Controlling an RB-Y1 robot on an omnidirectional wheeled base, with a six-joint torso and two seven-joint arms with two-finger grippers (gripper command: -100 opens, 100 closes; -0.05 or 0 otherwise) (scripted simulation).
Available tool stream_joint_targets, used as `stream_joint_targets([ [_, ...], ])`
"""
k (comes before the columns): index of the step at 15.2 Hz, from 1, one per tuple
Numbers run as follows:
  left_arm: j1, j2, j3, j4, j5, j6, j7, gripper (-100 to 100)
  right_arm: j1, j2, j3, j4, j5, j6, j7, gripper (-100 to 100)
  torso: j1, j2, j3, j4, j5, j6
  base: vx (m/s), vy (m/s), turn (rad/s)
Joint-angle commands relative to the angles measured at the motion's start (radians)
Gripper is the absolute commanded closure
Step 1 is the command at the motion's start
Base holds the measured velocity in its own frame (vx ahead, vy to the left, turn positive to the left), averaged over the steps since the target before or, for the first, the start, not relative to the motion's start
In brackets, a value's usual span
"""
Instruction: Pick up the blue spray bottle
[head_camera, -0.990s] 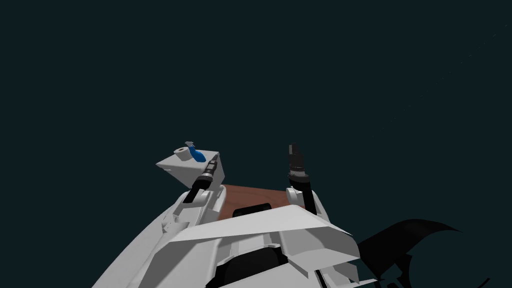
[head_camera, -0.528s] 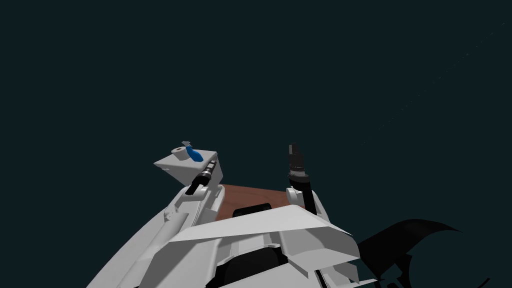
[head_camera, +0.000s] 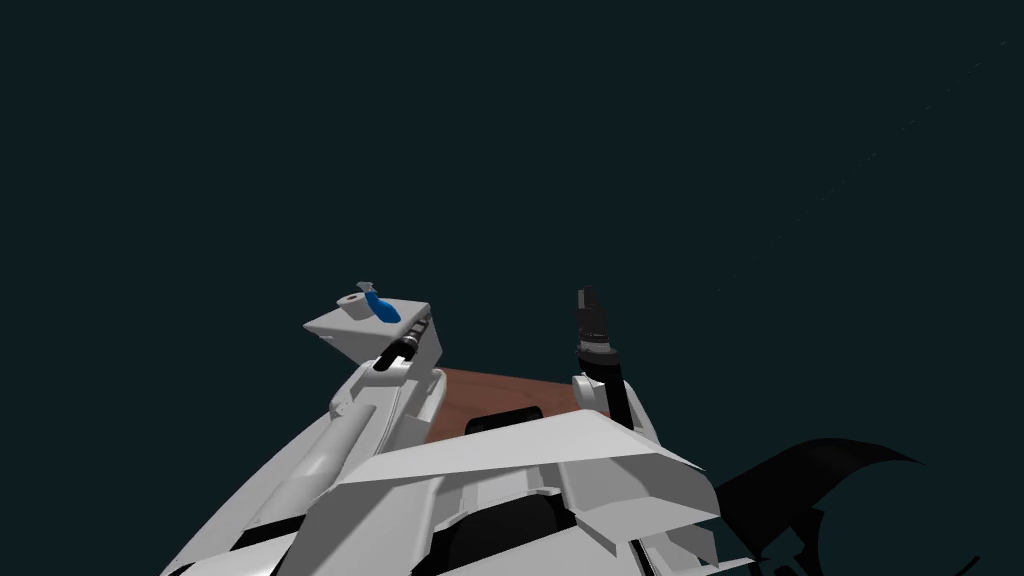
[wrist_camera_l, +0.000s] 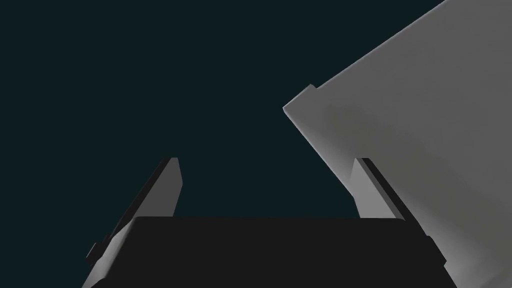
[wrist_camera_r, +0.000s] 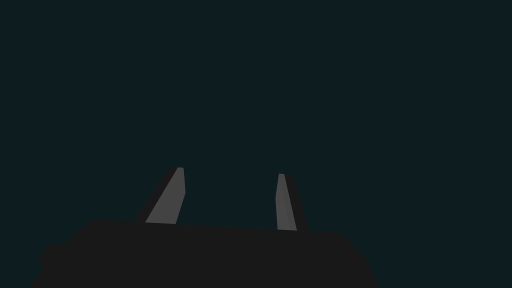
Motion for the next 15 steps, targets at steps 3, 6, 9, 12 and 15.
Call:
stream_joint_targets([
  [3, -0.071, 0.055, 0.009, 0.087, 0.008, 0.086, -0.053, -100, 0.0, 0.0, 0.0, 0.0, 0.0, 0.0, 0.0, 0, 0.001, 0.0, 0.0, 0.0, 0.0, 0.0, 0.003, -0.072, 0.01],
  [6, -0.121, 0.087, 0.014, 0.149, 0.011, 0.139, -0.083, -100, 0.0, 0.0, 0.0, 0.0, 0.0, 0.0, 0.0, 0, 0.0, 0.0, 0.0, 0.0, 0.0, 0.0, -0.002, -0.078, 0.009],
  [9, -0.177, 0.118, 0.019, 0.221, 0.015, 0.193, -0.113, -100, 0.0, 0.0, 0.0, 0.0, 0.0, 0.0, 0.0, 0, 0.0, 0.0, 0.0, 0.0, 0.0, 0.0, -0.003, -0.076, 0.007],
  [12, -0.22, 0.149, 0.024, 0.277, 0.018, 0.249, -0.142, -100, 0.0, 0.0, 0.0, 0.0, 0.0, 0.0, 0.0, 0, 0.001, -0.001, 0.0, 0.0, 0.0, 0.0, 0.015, -0.072, 0.005],
  [15, -0.277, 0.179, 0.029, 0.343, 0.022, 0.307, -0.172, -100, 0.0, 0.0, 0.0, 0.0, 0.0, 0.0, 0.0, 0, 0.001, -0.001, -0.001, 0.0, 0.0, 0.0, 0.02, -0.074, 0.002],
])
